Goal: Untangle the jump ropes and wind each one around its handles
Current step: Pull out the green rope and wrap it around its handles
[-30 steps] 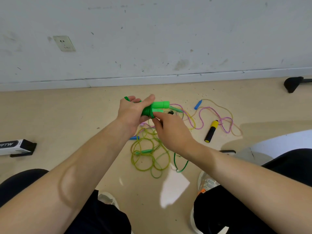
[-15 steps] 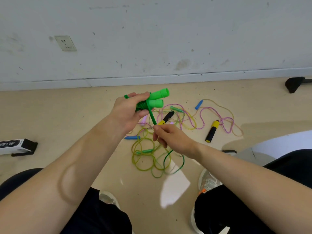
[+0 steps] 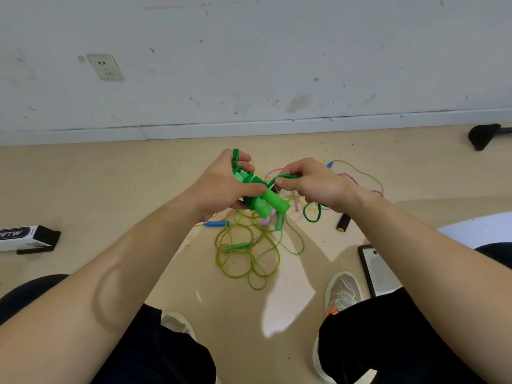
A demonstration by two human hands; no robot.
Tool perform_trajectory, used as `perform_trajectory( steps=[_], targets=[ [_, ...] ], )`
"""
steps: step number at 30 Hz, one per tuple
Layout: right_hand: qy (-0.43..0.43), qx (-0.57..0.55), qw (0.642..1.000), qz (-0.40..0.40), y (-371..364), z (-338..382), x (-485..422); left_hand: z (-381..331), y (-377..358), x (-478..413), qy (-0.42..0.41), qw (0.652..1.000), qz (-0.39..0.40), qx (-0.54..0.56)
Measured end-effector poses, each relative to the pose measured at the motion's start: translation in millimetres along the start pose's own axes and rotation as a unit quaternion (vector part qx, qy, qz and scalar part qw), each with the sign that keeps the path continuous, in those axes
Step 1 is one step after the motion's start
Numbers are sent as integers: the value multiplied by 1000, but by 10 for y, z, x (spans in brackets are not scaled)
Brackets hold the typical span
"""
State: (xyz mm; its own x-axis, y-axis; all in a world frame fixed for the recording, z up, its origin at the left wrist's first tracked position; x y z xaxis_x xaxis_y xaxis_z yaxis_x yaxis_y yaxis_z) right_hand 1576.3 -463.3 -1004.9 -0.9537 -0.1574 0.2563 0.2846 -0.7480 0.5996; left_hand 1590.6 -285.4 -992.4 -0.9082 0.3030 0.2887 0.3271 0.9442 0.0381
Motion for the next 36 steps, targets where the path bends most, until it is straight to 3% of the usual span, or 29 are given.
perform_trajectory(
  steps=[6, 11, 19, 24, 27, 29, 32, 36],
  targets=[
    [-96, -223, 970, -26, -115, 136, 93, -3, 55, -48, -114, 985, -113, -61],
    [-67, -234, 960, -139, -364, 286, 310, 27, 34, 2, -164, 964, -207, 17],
    [28, -8, 979, -201, -590, 338, 405, 160, 30, 22, -77, 936, -269, 212],
    [107, 283, 930, -210, -583, 443, 343, 179, 21, 26, -32, 929, -253, 267],
    [123, 365, 898, -210, -592, 487, 338, 161, 11, 28, -35, 934, -256, 246],
    [129, 284, 923, -223, -555, 484, 365, 158, 16, 31, -38, 934, -258, 242],
    [85, 43, 970, -223, -510, 365, 386, 128, 67, -13, -28, 928, -249, 275],
    [6, -48, 997, -62, -696, 129, 265, 120, 172, -121, 1, 924, -197, 327]
  ],
)
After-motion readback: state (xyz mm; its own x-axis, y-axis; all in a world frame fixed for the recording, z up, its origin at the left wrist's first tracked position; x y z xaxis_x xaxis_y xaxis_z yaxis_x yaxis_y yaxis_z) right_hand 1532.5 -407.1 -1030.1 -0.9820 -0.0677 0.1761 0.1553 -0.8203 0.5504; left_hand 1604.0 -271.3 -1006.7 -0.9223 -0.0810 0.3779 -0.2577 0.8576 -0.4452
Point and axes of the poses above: each hand's wrist, its own x-axis away from the middle knuckle, its own y-axis out of the back of the hand, z = x × y, the point moved 6 cm from there along -x, towards the middle knuckle, and after that the axes turned 11 degrees about x, right-handed, at the moved point
